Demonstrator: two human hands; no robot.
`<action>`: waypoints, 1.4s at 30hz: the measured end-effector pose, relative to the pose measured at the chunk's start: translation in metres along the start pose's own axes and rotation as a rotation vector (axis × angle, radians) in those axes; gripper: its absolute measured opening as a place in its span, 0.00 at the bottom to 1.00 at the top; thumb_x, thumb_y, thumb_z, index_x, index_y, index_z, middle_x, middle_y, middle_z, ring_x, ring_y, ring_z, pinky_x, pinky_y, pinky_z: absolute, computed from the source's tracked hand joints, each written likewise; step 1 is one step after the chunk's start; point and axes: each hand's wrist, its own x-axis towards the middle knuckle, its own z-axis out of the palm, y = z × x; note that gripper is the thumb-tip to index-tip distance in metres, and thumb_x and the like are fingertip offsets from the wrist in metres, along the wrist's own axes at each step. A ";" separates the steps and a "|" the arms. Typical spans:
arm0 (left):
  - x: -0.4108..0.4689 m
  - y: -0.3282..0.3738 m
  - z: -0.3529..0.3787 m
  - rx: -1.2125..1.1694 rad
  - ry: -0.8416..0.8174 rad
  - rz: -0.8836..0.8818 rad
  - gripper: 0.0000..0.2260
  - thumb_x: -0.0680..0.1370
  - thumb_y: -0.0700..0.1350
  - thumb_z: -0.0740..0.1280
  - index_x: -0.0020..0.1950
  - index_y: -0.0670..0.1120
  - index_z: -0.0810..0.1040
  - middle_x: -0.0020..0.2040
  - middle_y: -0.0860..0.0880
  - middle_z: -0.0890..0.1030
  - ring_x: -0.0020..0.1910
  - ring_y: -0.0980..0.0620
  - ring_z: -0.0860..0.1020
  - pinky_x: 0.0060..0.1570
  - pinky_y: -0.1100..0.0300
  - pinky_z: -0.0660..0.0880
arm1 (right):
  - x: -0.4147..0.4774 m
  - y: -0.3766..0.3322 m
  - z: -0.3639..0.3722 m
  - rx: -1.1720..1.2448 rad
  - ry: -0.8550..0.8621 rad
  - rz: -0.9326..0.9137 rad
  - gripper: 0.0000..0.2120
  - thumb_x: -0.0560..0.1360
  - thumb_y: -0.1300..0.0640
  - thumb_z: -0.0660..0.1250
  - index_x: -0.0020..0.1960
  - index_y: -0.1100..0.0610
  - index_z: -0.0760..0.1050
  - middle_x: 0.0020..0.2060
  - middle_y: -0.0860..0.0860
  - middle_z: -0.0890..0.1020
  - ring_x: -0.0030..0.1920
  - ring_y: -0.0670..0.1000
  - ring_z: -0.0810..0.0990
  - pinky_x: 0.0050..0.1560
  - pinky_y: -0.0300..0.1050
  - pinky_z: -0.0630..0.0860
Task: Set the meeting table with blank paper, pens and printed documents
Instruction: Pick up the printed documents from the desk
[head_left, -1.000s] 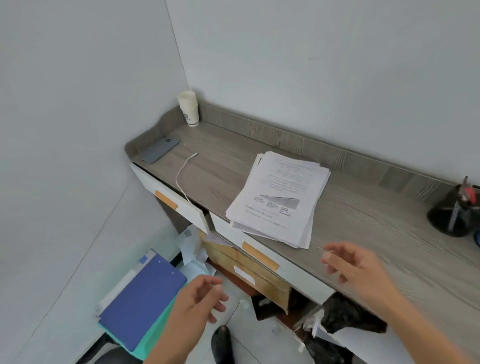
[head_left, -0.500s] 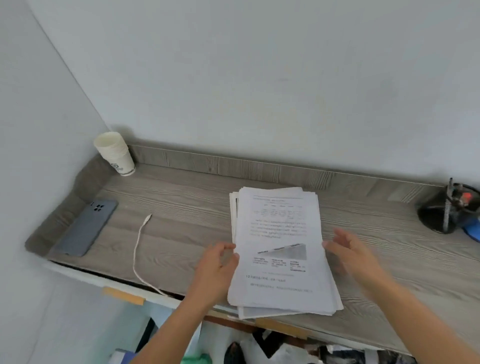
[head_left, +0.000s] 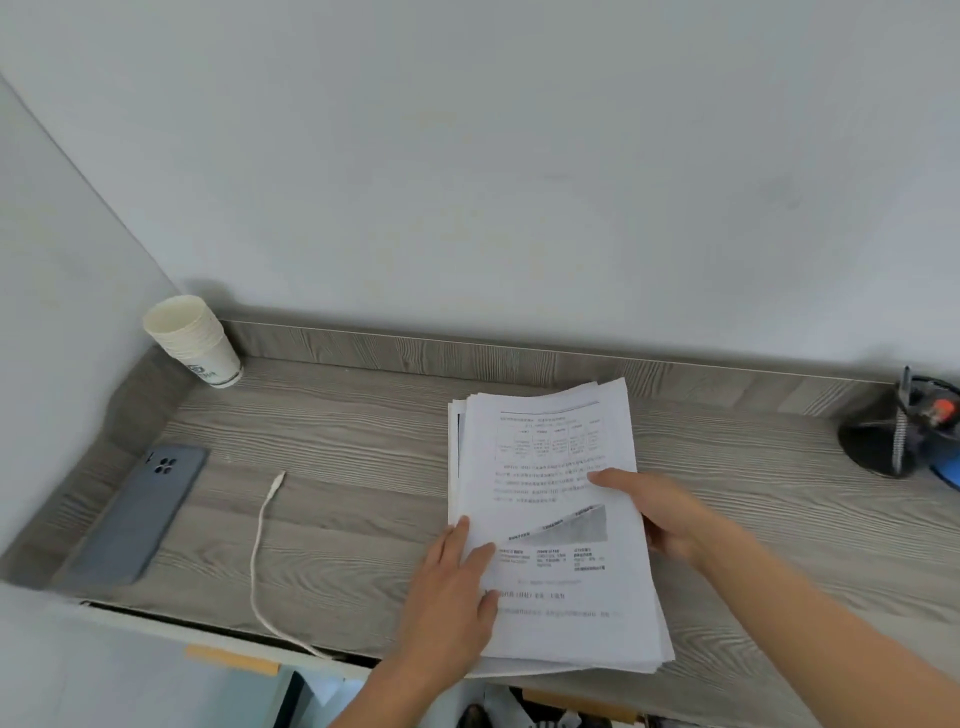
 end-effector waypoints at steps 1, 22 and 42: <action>0.000 0.000 0.001 -0.002 0.003 0.001 0.24 0.81 0.53 0.56 0.77 0.54 0.57 0.80 0.50 0.44 0.78 0.50 0.46 0.76 0.58 0.47 | 0.003 -0.002 0.003 -0.019 -0.005 -0.002 0.15 0.72 0.52 0.73 0.57 0.56 0.81 0.49 0.52 0.87 0.52 0.57 0.85 0.60 0.58 0.78; 0.024 0.022 -0.144 -1.256 0.503 0.169 0.16 0.71 0.36 0.71 0.58 0.45 0.77 0.54 0.51 0.85 0.53 0.52 0.83 0.46 0.62 0.80 | -0.073 -0.071 0.001 0.010 -0.136 -0.822 0.15 0.71 0.59 0.70 0.58 0.56 0.81 0.55 0.50 0.85 0.56 0.53 0.84 0.54 0.51 0.81; 0.024 0.033 -0.090 -1.180 0.450 0.117 0.11 0.74 0.44 0.68 0.56 0.48 0.80 0.52 0.53 0.86 0.52 0.51 0.84 0.47 0.56 0.82 | -0.046 -0.028 0.005 -0.026 -0.089 -0.709 0.15 0.73 0.62 0.72 0.58 0.51 0.80 0.54 0.47 0.86 0.57 0.50 0.83 0.52 0.45 0.82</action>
